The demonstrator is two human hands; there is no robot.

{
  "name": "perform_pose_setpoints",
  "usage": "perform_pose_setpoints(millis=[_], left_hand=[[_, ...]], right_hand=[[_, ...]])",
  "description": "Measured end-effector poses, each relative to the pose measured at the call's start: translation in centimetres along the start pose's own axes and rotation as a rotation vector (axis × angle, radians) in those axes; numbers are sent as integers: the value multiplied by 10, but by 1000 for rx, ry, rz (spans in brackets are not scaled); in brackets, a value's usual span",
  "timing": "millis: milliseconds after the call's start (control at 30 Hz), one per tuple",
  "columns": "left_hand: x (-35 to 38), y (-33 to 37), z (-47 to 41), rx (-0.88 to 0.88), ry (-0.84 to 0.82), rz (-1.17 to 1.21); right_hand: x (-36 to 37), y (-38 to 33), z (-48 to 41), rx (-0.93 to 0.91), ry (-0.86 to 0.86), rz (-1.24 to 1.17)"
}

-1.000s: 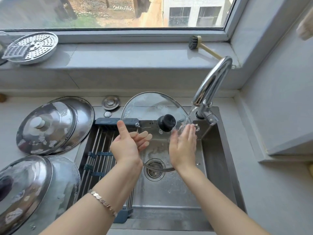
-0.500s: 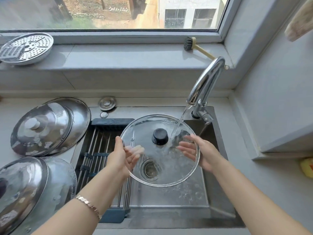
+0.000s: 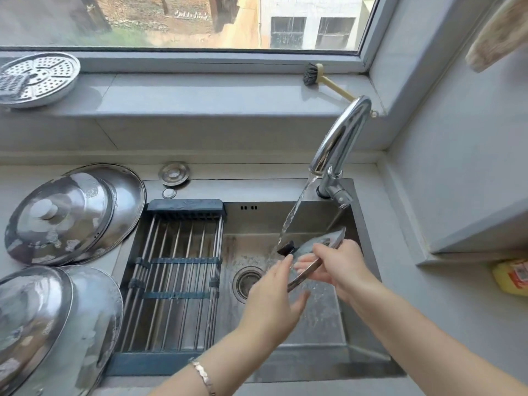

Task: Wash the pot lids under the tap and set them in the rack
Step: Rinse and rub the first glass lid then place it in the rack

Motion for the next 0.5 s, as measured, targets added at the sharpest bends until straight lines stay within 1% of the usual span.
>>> perform_pose_setpoints(millis=[33,133,200,233,300,367,433,500], left_hand=[[-8,-1,-1,9,90,70],[-26,-12,-3,-7,291,216],[-37,-27,-7,-108,380,392],[-39,-36,-10,-189,394,518],[-39,-55,-16,-390,386,800],[-36,-68,-16,-555,351,1006],[-34,-70,-13,-617,306,1120],[-33,-67,-13,-632,275,1212]], right_hand=[[6,-6,4,-35,-26,12],[30,-25,15,-123,-148,11],[43,-28,12,-161,-216,44],[45,-27,6,-199,-216,98],[39,-20,-12,-316,-132,324],[36,-12,-26,-387,-89,539],[45,-1,-39,-412,-108,682],[59,4,-46,-458,-105,845]])
Point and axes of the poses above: each hand's wrist, its own z-axis away from the middle knuckle, its own x-axis out of the palm, y = z × x, the point moved 8 cm from there along -z, towards the middle knuckle, and after that the axes turned 14 degrees about -z, right-handed, at the moved point
